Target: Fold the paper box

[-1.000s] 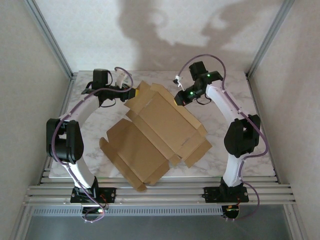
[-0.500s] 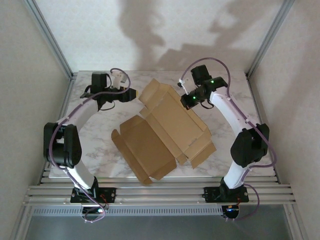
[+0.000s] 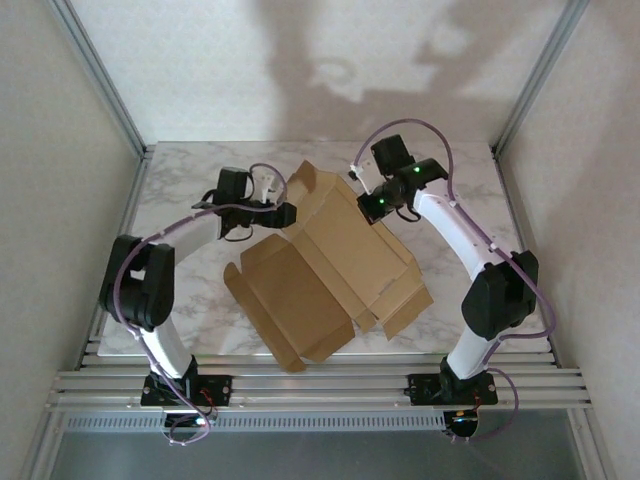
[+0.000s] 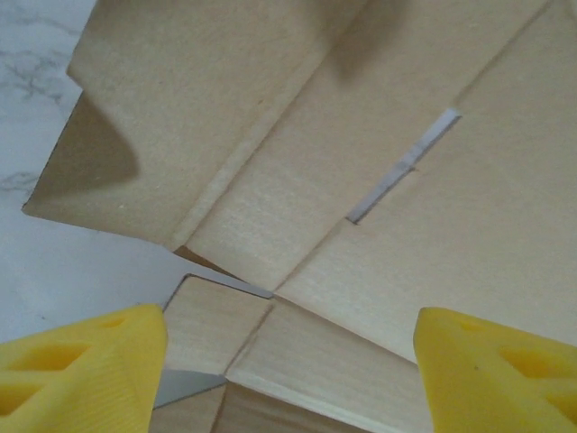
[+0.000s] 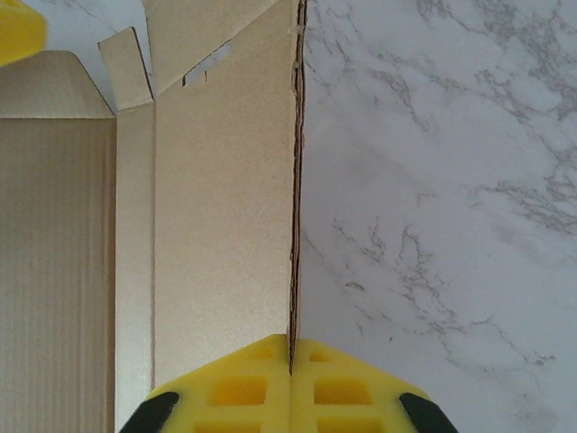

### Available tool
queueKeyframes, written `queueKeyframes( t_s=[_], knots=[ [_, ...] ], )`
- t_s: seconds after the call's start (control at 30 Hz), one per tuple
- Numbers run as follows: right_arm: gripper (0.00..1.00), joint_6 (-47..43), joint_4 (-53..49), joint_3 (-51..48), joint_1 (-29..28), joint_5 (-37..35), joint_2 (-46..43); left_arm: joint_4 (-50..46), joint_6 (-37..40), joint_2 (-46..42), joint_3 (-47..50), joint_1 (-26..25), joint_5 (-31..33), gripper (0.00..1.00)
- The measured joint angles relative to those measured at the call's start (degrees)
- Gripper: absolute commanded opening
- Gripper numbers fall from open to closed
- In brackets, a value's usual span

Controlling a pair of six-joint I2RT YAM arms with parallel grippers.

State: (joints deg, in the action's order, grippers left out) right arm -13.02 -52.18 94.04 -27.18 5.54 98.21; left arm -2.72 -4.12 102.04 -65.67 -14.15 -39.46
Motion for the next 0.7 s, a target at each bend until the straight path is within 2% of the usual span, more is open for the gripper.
queueKeyframes(
  t_s=[0.23, 0.37, 0.57, 0.7],
  knots=[
    [0.0, 0.37, -0.09, -0.74, -0.46, -0.52, -0.31, -0.02, 0.0, 5.77, -0.76, -1.38, 3.61, 0.82],
    [0.0, 0.37, -0.07, -0.79, -0.61, -0.96, -0.42, -0.02, 0.04, 7.13, -0.76, -1.79, 5.33, 0.82],
    [0.0, 0.37, 0.0, -1.18, -0.61, -1.46, -0.52, -0.2, 0.24, 7.93, -1.81, -1.97, 5.44, 0.68],
    [0.0, 0.37, 0.11, -1.18, -0.61, -1.49, -0.52, -0.61, 0.48, 7.93, -2.47, -2.6, 5.38, 0.63]
  ],
)
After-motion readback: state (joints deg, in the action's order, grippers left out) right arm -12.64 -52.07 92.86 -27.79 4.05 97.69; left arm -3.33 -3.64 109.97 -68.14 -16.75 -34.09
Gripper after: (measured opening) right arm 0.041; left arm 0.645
